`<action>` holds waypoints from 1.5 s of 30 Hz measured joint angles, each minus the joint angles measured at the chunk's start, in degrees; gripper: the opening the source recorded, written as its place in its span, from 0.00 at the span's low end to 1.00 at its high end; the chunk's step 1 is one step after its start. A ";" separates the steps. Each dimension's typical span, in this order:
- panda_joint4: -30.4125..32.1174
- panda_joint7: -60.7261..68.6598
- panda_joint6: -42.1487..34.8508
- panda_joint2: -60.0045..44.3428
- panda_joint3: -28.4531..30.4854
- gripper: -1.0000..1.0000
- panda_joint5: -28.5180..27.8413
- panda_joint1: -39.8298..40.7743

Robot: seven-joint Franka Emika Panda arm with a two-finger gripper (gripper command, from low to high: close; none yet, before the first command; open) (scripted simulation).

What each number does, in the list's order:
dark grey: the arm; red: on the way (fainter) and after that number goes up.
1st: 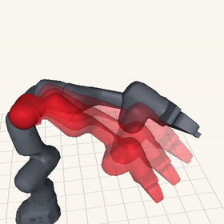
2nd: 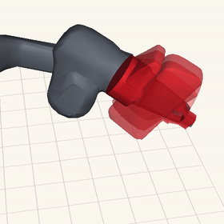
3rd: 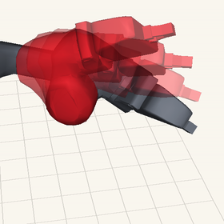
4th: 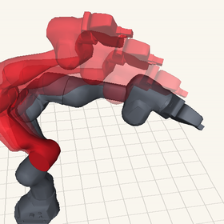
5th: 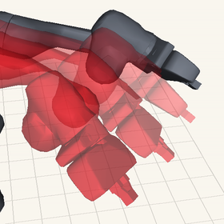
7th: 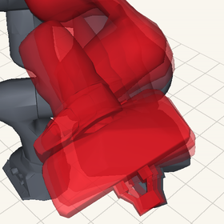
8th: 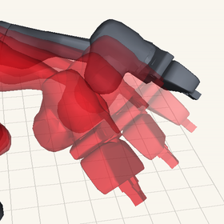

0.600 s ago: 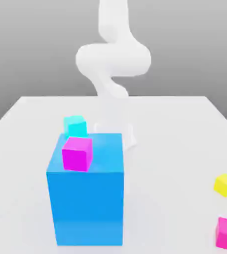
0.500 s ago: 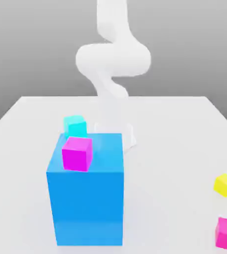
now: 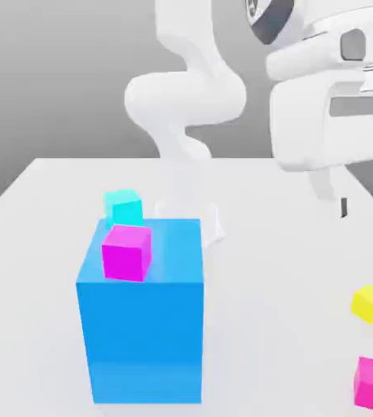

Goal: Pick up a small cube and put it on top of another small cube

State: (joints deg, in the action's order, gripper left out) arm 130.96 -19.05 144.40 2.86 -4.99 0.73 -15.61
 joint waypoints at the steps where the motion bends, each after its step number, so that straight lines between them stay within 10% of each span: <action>1: -0.04 1.06 0.62 -2.08 -0.35 0.50 -0.30 -0.94; 15: -2.15 8.11 12.62 -31.38 -1.73 0.50 -8.94 -7.87; 16: -2.43 7.90 13.64 -32.72 -1.41 0.00 -9.25 -8.14; 22: -2.58 7.78 14.08 -33.38 -1.27 0.00 -9.43 -8.26; 45: 10.99 -25.51 -17.15 11.86 7.45 0.00 -0.41 10.09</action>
State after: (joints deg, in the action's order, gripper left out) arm 141.95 -44.56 127.25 14.72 2.46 0.32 -5.52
